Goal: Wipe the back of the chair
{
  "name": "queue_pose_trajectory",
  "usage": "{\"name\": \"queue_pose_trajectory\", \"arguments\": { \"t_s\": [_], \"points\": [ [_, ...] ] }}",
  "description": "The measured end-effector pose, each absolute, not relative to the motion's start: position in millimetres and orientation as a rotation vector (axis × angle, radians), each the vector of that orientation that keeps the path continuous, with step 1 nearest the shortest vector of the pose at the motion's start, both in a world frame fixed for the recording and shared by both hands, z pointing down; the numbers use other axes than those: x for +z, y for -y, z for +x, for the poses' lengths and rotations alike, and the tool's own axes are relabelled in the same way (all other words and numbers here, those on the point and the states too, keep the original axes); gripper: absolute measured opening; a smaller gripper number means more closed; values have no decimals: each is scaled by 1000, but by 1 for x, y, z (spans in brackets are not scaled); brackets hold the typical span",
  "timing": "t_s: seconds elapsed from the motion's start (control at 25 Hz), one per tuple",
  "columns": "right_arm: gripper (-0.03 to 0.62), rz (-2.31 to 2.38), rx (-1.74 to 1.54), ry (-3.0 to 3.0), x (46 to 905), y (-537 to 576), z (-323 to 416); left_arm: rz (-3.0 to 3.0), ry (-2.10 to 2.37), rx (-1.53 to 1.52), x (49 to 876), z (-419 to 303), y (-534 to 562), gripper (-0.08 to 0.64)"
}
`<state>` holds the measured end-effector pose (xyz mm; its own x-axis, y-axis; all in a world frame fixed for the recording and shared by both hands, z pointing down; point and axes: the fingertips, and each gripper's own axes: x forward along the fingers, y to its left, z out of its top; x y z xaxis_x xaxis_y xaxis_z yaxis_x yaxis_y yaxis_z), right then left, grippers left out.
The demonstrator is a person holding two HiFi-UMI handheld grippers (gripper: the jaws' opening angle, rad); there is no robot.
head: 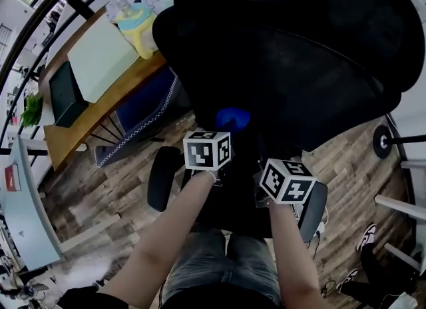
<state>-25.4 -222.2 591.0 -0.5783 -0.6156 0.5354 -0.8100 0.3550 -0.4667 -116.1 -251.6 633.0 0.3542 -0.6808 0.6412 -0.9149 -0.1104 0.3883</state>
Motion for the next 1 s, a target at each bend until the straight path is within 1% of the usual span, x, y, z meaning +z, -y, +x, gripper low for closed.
{"name": "queue_pose_trajectory", "arguments": {
  "t_s": [0.6,1.0],
  "points": [
    [31,1168,1007,2392,584,227,-71,1693,1573,321,637,-202,240,74],
    [31,1147,982,2394,580,222,-80,1632,1633,297,631,-227,231,74]
  ]
}}
